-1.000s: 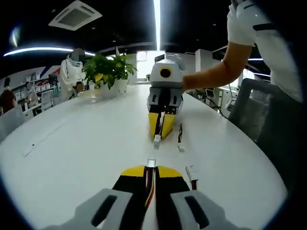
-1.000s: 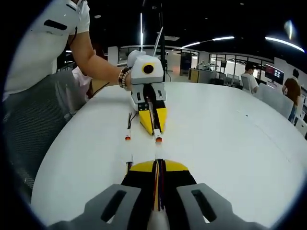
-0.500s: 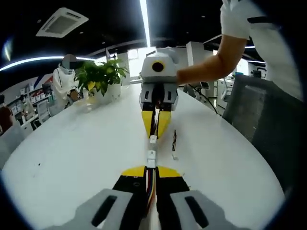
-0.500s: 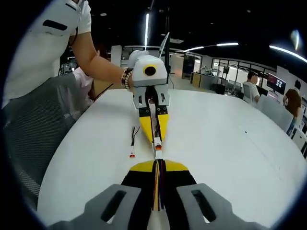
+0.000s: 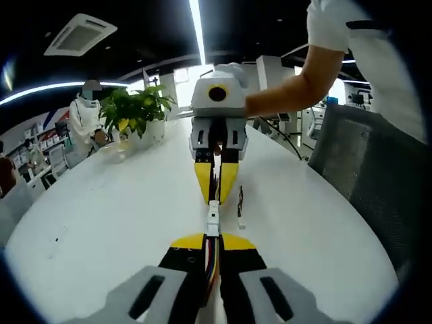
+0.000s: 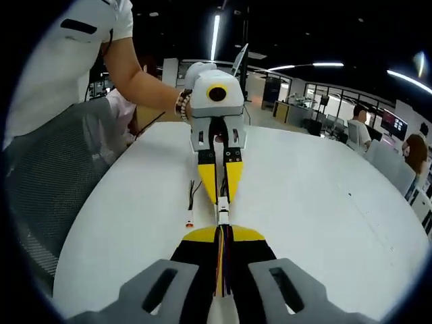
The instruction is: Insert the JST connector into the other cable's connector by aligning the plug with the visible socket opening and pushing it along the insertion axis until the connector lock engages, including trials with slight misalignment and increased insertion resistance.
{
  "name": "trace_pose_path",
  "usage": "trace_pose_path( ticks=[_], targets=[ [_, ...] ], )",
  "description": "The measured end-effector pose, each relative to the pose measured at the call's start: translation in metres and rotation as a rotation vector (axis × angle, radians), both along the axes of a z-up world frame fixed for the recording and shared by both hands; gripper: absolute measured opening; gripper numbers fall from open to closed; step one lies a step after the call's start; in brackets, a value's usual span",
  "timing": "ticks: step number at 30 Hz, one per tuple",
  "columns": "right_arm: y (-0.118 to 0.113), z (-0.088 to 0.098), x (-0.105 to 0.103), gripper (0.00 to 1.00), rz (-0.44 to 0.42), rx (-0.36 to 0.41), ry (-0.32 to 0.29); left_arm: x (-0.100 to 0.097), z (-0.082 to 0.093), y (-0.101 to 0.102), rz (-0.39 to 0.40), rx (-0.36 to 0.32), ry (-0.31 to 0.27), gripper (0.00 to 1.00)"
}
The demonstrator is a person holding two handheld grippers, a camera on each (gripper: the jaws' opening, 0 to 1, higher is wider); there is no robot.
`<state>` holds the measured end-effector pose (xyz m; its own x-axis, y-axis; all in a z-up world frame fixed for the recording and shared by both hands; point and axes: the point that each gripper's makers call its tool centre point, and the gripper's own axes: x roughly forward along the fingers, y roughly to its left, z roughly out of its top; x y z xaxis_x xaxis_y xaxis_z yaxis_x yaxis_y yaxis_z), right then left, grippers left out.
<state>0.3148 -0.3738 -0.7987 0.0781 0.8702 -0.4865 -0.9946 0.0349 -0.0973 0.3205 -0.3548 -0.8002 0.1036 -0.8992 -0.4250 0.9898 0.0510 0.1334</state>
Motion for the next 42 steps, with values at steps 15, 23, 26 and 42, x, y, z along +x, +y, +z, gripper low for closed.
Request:
trace_pose_path(
  ticks=[15,23,26,42],
  targets=[
    [0.001,-0.009,0.006,0.02,0.004,-0.044,-0.001,0.004,-0.010,0.002,0.002,0.051,-0.013,0.00],
    [-0.001,-0.016,0.007,0.02,0.001,-0.082,0.000,0.007,-0.017,0.003,0.006,0.090,-0.016,0.00],
    [-0.002,-0.014,0.009,0.02,-0.004,-0.079,-0.004,0.009,-0.017,0.003,0.013,0.084,-0.016,0.00],
    [-0.002,-0.016,0.008,0.02,-0.011,-0.060,0.021,0.008,-0.017,0.003,0.007,0.091,-0.023,0.01]
  ],
)
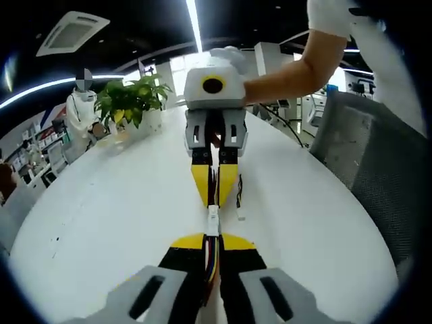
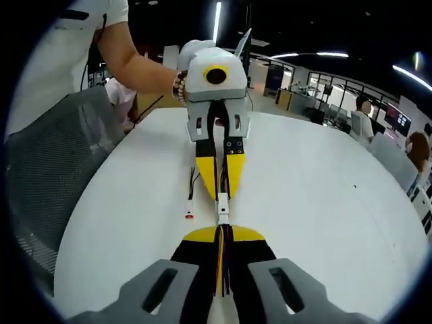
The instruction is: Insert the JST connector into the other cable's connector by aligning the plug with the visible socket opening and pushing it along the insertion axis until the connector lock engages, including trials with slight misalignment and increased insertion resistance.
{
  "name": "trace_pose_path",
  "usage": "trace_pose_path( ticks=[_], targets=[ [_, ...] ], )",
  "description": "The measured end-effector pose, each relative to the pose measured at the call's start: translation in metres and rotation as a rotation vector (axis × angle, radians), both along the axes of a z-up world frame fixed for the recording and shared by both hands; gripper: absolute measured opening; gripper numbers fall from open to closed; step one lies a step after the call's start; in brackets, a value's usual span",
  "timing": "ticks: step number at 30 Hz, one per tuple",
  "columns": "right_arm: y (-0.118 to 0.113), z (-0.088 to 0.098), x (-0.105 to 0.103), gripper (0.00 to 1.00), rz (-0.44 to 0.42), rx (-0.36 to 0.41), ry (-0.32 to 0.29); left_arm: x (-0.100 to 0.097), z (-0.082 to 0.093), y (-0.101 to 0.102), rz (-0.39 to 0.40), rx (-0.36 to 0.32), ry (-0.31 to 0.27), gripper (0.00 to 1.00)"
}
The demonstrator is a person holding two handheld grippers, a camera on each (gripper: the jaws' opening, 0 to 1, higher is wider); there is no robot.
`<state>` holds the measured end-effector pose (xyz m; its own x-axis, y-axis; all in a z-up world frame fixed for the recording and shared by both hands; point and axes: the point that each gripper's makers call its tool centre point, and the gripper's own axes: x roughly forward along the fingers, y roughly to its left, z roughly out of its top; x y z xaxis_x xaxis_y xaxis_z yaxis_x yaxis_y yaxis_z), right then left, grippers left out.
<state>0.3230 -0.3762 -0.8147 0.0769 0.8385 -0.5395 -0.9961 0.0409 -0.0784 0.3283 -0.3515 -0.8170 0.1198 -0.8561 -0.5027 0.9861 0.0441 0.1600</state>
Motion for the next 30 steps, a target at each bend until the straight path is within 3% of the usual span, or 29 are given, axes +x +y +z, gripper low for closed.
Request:
trace_pose_path(
  ticks=[30],
  targets=[
    [0.010,0.008,-0.013,0.02,-0.019,0.005,-0.008,-0.005,0.001,0.002,0.014,0.028,-0.018,0.00]
  ],
)
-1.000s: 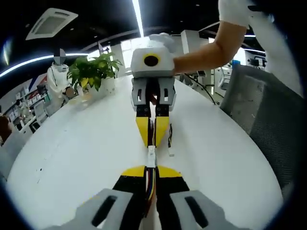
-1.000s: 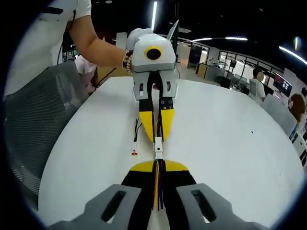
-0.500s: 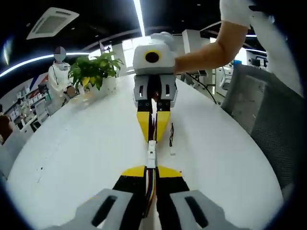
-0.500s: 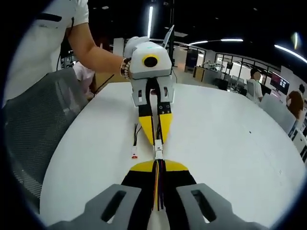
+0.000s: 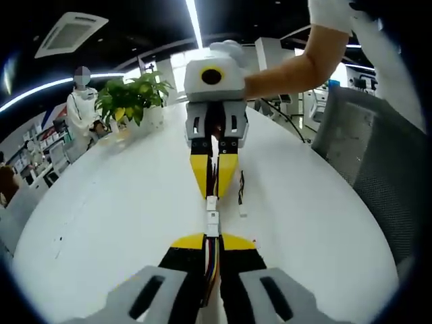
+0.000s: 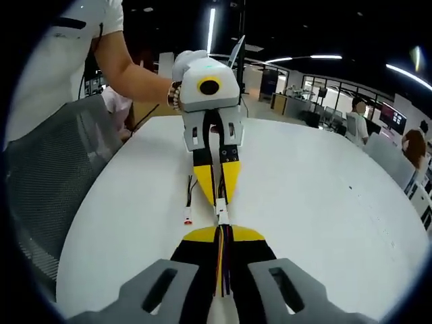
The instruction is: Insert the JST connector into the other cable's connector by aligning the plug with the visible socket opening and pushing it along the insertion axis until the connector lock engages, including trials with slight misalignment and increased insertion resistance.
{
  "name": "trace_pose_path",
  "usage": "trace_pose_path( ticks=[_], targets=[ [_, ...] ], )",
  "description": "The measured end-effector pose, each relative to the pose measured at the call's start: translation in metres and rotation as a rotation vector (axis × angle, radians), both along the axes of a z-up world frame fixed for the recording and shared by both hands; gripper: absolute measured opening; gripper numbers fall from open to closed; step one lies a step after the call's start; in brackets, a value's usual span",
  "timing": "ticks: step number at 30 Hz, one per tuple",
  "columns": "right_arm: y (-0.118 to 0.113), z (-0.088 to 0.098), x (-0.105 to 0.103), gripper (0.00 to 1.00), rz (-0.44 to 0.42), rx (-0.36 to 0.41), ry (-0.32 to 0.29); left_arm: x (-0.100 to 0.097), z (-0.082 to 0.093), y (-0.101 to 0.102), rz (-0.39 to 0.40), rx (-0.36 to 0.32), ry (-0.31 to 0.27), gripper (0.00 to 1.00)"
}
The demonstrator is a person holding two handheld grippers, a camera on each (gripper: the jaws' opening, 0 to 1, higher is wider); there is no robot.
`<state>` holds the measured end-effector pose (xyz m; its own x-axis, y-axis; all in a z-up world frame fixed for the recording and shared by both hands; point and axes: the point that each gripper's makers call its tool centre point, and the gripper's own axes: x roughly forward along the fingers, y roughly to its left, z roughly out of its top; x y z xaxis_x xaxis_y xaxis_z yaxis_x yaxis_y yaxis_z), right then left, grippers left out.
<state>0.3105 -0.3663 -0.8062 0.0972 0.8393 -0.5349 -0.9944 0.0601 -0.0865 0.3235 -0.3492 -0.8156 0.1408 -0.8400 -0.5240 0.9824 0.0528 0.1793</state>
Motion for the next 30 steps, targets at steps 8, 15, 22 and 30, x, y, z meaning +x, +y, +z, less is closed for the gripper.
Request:
trace_pose_path(
  ticks=[8,15,22,30],
  targets=[
    [0.0003,0.0005,-0.0020,0.02,-0.006,-0.004,-0.003,0.0025,0.0030,-0.0002,0.013,-0.019,0.015,0.00],
    [0.0021,0.0016,-0.0012,0.02,-0.002,0.002,-0.004,0.0005,0.0013,0.0002,0.014,-0.004,0.016,0.00],
    [0.0013,-0.0023,-0.0005,0.02,0.006,-0.013,-0.010,-0.0006,0.0013,0.0004,0.019,-0.014,0.034,0.00],
    [0.0039,-0.0011,-0.0023,0.02,0.024,-0.019,-0.023,-0.0044,0.0055,-0.0037,0.006,-0.025,0.033,0.00]
  ],
)
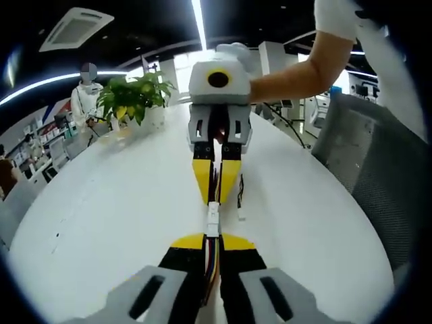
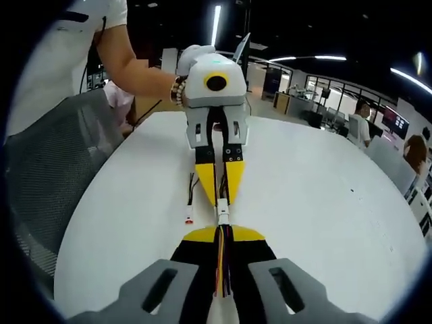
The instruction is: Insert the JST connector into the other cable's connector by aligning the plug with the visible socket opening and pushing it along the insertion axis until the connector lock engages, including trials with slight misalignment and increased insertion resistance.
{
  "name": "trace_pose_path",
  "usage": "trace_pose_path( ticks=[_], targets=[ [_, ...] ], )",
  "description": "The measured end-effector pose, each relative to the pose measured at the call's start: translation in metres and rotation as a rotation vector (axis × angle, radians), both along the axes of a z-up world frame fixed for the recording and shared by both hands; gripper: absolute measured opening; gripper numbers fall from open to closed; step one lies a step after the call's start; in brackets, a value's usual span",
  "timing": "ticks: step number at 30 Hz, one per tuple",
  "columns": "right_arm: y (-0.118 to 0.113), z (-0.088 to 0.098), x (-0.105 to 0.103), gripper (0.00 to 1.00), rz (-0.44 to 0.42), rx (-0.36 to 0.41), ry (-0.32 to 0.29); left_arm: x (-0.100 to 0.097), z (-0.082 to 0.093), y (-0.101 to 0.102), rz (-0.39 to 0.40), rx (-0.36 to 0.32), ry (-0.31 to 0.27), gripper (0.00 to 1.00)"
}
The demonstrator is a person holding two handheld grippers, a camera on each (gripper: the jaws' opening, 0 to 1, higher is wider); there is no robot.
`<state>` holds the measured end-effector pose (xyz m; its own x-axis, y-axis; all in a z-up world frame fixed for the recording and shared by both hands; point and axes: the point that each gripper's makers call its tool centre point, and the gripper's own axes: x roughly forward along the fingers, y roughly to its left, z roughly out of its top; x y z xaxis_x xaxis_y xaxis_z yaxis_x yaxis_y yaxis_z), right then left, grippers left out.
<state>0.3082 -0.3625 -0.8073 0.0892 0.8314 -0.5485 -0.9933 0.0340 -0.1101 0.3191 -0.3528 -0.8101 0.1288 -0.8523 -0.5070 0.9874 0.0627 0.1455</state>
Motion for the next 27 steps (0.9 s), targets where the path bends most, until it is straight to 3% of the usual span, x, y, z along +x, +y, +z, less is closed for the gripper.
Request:
trace_pose_path(
  ticks=[5,11,13,16,27],
  targets=[
    [-0.001,0.000,0.000,0.02,-0.002,-0.002,-0.002,-0.001,0.000,0.000,0.000,0.008,-0.006,0.00],
    [-0.001,0.007,0.005,0.01,-0.020,0.025,-0.003,0.006,0.008,0.001,0.023,-0.028,-0.007,0.00],
    [0.003,0.010,0.004,0.01,-0.008,0.047,0.004,0.004,0.015,-0.005,0.023,-0.070,0.011,0.00],
    [0.001,0.005,0.006,0.01,-0.007,0.013,-0.012,0.003,0.008,-0.005,0.018,-0.023,-0.009,0.00],
    [-0.001,0.003,0.010,0.01,-0.025,0.021,0.009,0.005,0.007,-0.005,0.022,-0.032,0.001,0.00]
  ],
)
